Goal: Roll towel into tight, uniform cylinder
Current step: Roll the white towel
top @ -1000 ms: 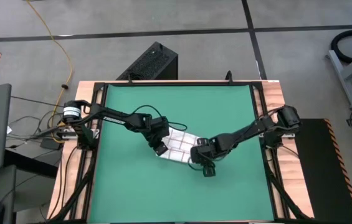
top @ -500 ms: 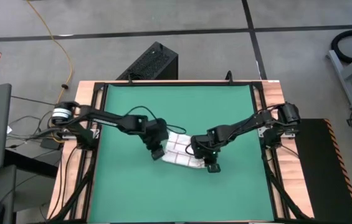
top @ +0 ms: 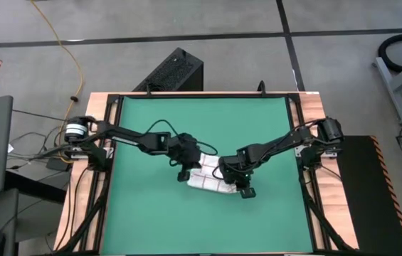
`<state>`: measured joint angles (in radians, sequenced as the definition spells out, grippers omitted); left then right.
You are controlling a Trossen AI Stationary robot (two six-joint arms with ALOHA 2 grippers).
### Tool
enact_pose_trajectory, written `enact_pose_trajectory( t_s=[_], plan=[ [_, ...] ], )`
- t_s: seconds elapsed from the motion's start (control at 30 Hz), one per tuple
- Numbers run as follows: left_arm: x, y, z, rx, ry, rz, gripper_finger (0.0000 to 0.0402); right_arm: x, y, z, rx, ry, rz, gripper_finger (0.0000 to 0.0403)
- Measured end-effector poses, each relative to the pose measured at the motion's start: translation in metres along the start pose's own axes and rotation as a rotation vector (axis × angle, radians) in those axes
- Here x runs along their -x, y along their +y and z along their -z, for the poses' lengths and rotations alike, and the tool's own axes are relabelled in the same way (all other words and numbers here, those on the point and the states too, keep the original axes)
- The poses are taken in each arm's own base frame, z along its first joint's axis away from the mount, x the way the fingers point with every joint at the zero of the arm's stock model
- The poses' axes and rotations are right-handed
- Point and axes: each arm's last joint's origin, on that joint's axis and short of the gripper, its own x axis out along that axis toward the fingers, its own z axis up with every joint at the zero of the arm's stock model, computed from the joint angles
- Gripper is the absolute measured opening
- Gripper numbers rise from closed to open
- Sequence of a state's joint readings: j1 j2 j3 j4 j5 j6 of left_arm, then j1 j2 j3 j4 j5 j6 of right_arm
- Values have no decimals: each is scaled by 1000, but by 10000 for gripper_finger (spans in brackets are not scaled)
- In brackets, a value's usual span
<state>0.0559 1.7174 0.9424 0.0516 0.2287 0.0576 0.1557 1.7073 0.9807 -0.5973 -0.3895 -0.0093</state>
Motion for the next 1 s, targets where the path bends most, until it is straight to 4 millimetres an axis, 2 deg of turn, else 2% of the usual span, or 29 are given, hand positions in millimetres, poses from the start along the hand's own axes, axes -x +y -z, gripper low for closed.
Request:
enact_pose_trajectory(
  t_s=[0.2,0.33,0.67,1.0],
  plan=[
    [-33,20,19,-2,4,-21,0,-1,2,0,32,-1,5,36],
    [-44,31,34,36,56,9,0,-1,2,-1,35,-5,5,36],
    [-44,33,46,148,174,11,0,0,1,0,-42,-4,-60,36],
    [-43,27,61,287,199,56,0,5,-5,-1,-135,-11,-155,36]
  ],
)
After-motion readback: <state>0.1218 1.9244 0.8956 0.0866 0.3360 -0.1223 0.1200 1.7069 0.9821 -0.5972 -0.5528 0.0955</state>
